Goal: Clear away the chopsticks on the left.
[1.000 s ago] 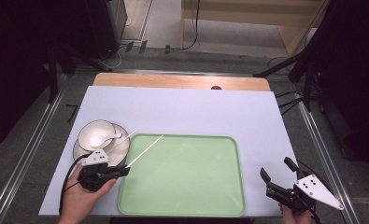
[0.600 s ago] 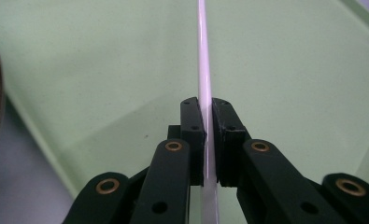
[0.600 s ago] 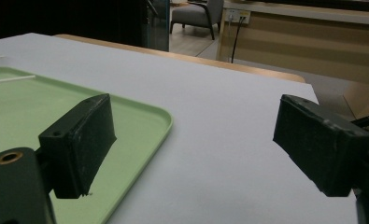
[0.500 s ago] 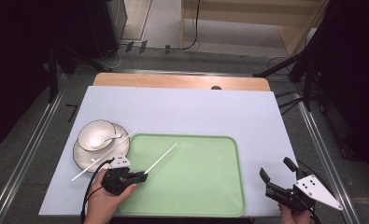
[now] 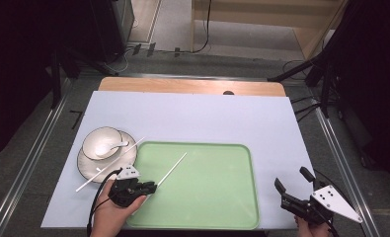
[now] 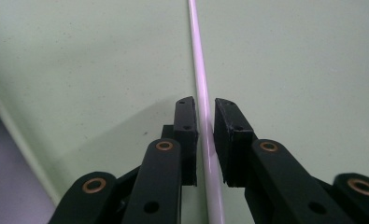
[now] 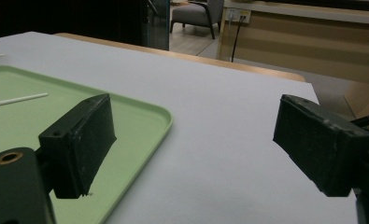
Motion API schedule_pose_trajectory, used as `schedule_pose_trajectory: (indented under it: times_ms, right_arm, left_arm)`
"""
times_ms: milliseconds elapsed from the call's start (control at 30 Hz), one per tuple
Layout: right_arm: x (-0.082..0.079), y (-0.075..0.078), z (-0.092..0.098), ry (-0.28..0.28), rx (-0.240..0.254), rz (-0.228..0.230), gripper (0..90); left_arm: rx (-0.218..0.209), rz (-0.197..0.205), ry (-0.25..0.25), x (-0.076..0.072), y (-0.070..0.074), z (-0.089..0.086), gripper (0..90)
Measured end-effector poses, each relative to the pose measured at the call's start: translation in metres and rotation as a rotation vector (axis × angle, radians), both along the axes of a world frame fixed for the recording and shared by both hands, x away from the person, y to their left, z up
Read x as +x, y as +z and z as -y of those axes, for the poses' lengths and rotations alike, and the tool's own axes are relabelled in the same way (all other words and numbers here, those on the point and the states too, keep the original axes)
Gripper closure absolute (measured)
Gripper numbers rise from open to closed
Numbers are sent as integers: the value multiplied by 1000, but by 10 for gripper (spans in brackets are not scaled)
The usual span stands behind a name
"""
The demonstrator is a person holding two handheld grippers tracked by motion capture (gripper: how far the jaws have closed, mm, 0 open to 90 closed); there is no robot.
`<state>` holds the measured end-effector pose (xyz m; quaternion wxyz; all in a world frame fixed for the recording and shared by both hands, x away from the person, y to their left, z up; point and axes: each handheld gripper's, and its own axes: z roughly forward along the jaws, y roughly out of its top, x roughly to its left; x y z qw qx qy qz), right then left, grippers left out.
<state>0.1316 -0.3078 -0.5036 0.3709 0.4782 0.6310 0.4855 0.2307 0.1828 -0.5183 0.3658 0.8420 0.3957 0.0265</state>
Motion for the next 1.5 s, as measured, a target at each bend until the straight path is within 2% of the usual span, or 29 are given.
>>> schedule_pose_trajectory:
  times_ms: [100,133,267,367,467,567,733,800,833,900,967,1133,1433,1500]
  right_arm:
    - [0,0,0,-2,0,3,128]
    - [0,0,0,-3,1,4,128]
    - [1,-2,1,-11,10,-2,127]
    - [2,-2,2,-19,19,-7,127]
    - [1,-3,1,-22,21,-6,128]
    - [1,-4,1,-19,15,-6,127]
    - [2,-4,0,-21,17,-9,127]
    - [2,-4,0,-20,14,-9,127]
    - [2,-4,0,-18,12,-8,128]
    - [2,-4,0,-18,10,-9,128]
    - [2,-4,0,-17,10,-12,128]
    - [2,-5,1,-24,12,-16,128]
    - [1,-5,3,-28,16,-16,127]
    - [1,-5,3,-28,18,-16,127]
  left_arm:
    - [22,32,-2,0,2,2,754]
    - [4,35,-21,1,3,3,773]
    - [3,55,-72,3,5,18,846]
    - [30,73,-113,6,4,33,900]
    - [56,83,-129,12,2,44,900]
    - [60,70,-102,16,-2,48,900]
    - [54,49,-43,19,-1,39,900]
    - [59,58,-9,20,-1,34,900]
    - [59,58,-9,20,-1,34,900]
    - [66,64,57,21,0,25,900]
    - [69,65,94,21,0,19,900]
    - [80,73,130,20,1,8,900]
    - [102,86,163,19,2,-9,900]
    - [83,75,161,18,3,-13,900]
